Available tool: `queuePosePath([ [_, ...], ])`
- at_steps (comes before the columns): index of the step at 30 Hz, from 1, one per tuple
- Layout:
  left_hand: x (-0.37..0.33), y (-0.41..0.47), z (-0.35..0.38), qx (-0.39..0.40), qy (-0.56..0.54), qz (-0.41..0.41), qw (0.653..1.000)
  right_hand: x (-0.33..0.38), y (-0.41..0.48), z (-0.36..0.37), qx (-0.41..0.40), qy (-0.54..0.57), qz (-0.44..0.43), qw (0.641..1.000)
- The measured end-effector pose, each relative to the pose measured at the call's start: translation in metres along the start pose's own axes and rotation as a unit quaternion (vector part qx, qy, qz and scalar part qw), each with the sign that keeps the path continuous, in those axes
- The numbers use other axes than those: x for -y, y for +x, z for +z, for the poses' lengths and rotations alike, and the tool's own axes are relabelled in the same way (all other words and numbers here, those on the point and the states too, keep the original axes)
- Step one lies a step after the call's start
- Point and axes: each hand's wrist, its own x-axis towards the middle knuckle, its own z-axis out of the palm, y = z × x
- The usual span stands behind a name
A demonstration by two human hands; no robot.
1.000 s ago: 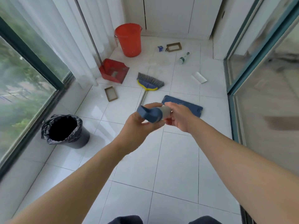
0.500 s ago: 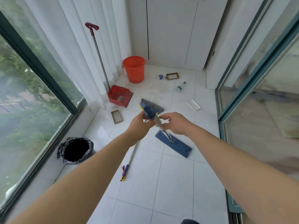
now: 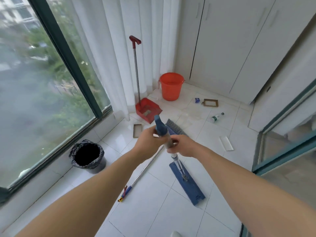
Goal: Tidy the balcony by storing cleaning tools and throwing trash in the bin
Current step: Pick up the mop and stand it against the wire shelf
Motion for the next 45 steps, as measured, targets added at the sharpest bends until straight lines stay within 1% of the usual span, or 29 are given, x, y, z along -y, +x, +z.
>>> queuePosePath([
  [3,-0.022,0.003,-0.003,-0.021,0.0,0.013,1.0,0.021,0.007,-0.032,0.076,-0.047,-0.013,0.996],
  [6,-0.042,-0.002,-0.022,-0.056,0.002,0.031,0.998,0.056,0.011,-0.046,0.115,-0.073,-0.041,0.99],
  [9,-0.058,-0.019,-0.055,-0.096,-0.003,0.036,0.995,0.099,0.015,-0.04,0.158,-0.095,-0.077,0.98],
  [13,-0.066,-0.059,-0.103,-0.162,-0.018,0.035,0.986,0.162,0.015,-0.011,0.21,-0.122,-0.119,0.963],
  [15,-0.065,-0.088,-0.131,-0.2,-0.016,0.041,0.979,0.197,0.006,0.013,0.237,-0.118,-0.153,0.952],
  [17,-0.063,-0.121,-0.162,-0.24,-0.028,0.042,0.969,0.229,-0.007,0.042,0.249,-0.103,-0.206,0.941],
  [21,-0.054,-0.182,-0.217,-0.312,-0.049,0.047,0.948,0.278,-0.03,0.108,0.242,-0.038,-0.29,0.925],
  [26,-0.034,-0.275,-0.282,-0.382,-0.069,0.045,0.92,0.341,-0.07,0.206,0.26,-0.01,-0.367,0.893],
  [29,-0.016,-0.335,-0.313,-0.422,-0.073,0.045,0.903,0.375,-0.094,0.266,0.288,0.001,-0.403,0.869],
  [31,-0.004,-0.367,-0.327,-0.459,-0.067,0.048,0.885,0.394,-0.109,0.301,0.306,0.003,-0.417,0.856],
  [34,0.017,-0.415,-0.346,-0.53,-0.033,0.045,0.846,0.418,-0.133,0.356,0.331,-0.003,-0.442,0.834],
  [36,0.028,-0.444,-0.358,-0.563,-0.026,0.04,0.825,0.431,-0.148,0.39,0.347,-0.007,-0.456,0.82],
  [40,0.048,-0.497,-0.382,-0.607,-0.043,0.025,0.793,0.454,-0.177,0.448,0.384,-0.02,-0.472,0.794],
  [45,0.067,-0.542,-0.412,-0.649,-0.031,-0.004,0.76,0.483,-0.202,0.507,0.426,-0.017,-0.479,0.767],
])
